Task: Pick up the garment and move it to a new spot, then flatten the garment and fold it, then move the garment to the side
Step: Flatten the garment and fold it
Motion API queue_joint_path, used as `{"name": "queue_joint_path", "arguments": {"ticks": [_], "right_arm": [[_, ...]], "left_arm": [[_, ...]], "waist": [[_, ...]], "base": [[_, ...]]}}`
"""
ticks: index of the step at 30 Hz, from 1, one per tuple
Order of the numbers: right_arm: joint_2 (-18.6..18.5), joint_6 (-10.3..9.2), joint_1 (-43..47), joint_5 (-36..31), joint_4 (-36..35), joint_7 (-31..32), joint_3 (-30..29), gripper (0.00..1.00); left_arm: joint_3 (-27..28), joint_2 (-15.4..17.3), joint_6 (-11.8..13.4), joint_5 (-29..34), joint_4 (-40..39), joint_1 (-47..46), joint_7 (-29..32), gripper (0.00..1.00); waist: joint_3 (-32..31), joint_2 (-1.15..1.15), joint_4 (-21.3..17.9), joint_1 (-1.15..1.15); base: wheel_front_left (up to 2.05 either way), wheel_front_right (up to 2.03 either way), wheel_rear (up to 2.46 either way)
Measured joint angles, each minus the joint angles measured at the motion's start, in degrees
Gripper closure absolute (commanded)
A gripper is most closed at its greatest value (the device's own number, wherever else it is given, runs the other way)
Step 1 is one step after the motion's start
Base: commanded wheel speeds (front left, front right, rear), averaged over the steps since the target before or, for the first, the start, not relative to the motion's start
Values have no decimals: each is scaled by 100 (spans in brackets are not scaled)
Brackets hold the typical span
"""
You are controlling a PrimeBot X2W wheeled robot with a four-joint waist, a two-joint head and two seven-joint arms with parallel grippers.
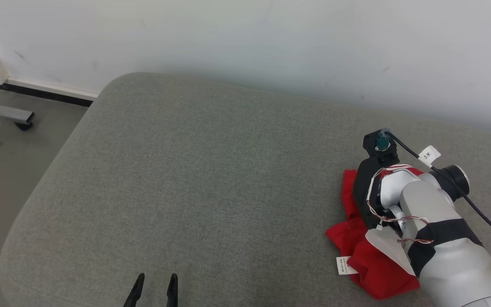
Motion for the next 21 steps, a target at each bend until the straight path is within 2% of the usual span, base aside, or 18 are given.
{"name": "queue_joint_path", "arguments": {"ticks": [1, 4, 13, 21], "right_arm": [[-14, 0, -5, -5, 55, 1, 3, 99], [-42, 0, -7, -2, 197, -62, 33, 100], [168, 0, -439, 345, -38, -955, 115, 100], [423, 0, -1028, 1343, -644, -1890, 444, 100]], "left_arm": [[-5, -3, 0, 0, 8, 0, 0, 0], [-5, -4, 1, -4, 22, 0, 0, 0], [76, -7, 48, -16, 4, -88, 0, 0], [163, -9, 59, -16, -27, -85, 0, 0]], "waist": [[20, 0, 26, 0], [46, 0, 56, 0], [12, 0, -148, -1], [-88, -1, -392, -1]], "base": [[0, 0, 0], [0, 0, 0], [0, 0, 0], [0, 0, 0]]}}
